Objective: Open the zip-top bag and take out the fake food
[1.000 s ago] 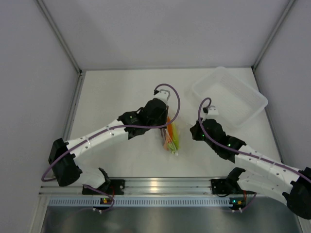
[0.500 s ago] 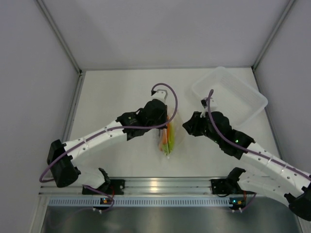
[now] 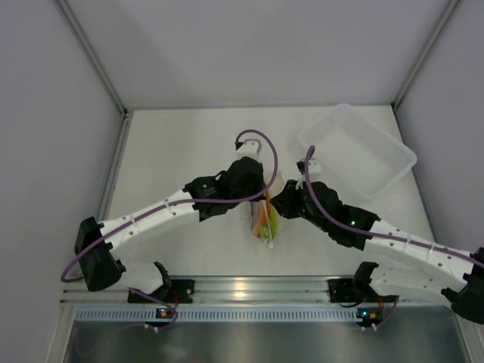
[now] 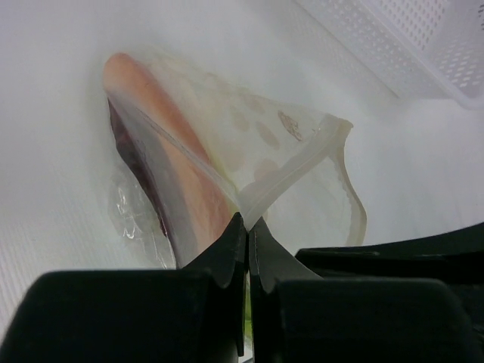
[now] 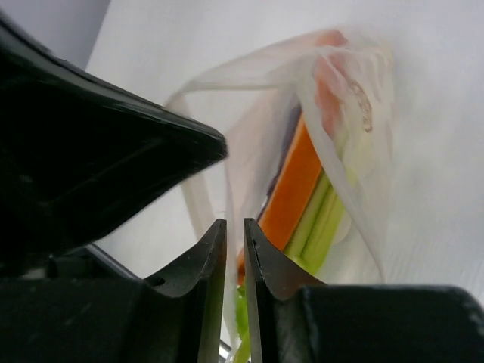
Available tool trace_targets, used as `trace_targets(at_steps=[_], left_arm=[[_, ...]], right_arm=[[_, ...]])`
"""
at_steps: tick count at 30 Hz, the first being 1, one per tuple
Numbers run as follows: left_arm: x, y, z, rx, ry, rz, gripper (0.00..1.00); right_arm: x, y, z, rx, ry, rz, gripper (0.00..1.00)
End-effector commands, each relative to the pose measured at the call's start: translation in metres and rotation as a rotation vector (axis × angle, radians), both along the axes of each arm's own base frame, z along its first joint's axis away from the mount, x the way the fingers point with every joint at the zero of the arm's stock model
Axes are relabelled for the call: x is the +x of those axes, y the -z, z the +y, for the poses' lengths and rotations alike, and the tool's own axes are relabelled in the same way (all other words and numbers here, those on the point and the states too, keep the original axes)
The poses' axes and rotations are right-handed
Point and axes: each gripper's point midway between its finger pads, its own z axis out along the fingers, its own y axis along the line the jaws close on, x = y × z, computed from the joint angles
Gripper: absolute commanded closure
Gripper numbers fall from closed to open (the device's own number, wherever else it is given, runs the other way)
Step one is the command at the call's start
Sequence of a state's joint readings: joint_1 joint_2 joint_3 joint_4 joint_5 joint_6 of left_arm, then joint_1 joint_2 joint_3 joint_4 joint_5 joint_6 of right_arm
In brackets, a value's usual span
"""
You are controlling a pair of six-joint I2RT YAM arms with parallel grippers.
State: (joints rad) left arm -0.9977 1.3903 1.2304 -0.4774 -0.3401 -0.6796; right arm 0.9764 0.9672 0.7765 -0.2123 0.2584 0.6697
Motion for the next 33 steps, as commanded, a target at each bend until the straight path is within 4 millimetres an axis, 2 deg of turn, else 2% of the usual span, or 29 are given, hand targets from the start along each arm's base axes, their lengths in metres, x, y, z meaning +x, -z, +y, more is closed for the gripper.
trace_targets(at_steps=[1,5,9,12,18,22,27,31,33], left_arm=[[0.006,-0.042,-0.009,-0.155,-0.065,-0.084,1.00],[0.002,-0.038,-0.011,-0.176,-0.087,-0.082,1.00],[-0.004,-0.033,-0.017,-0.210,-0.125,-0.084,1.00],[-0.007,-0.032,-0.018,-0.217,-0.168,-0.099,1.00],[-0.021,-0.031,-0.020,-0.232,-0.214,-0.128,1.00],[-0.027,-0.026,-0.015,-0.238,-0.227,-0.133,1.00],[-0.030,-0.018,-0.015,-0.220,-0.210,-0.122,1.00],[-0.033,-0.007,-0.013,-0.219,-0.213,-0.097,1.00],[-0.034,0.001,-0.011,-0.211,-0.219,-0.089,1.00]], right_arm=[[0.017,-0.002,-0.003,0.072,0.147,-0.037,0.85],[0.022,0.011,-0.007,0.047,0.190,-0.036,0.85],[0.028,0.023,0.004,0.042,0.185,-0.022,0.85],[0.030,0.045,0.008,0.008,0.193,0.017,0.84],[0.034,0.071,0.021,0.023,0.190,0.038,0.82],[0.034,0.096,0.015,0.011,0.214,0.049,0.77],[0.034,0.107,0.013,-0.016,0.203,0.033,0.71],[0.033,0.120,0.016,-0.041,0.178,0.043,0.57],[0.030,0.123,0.020,-0.025,0.152,0.046,0.54]])
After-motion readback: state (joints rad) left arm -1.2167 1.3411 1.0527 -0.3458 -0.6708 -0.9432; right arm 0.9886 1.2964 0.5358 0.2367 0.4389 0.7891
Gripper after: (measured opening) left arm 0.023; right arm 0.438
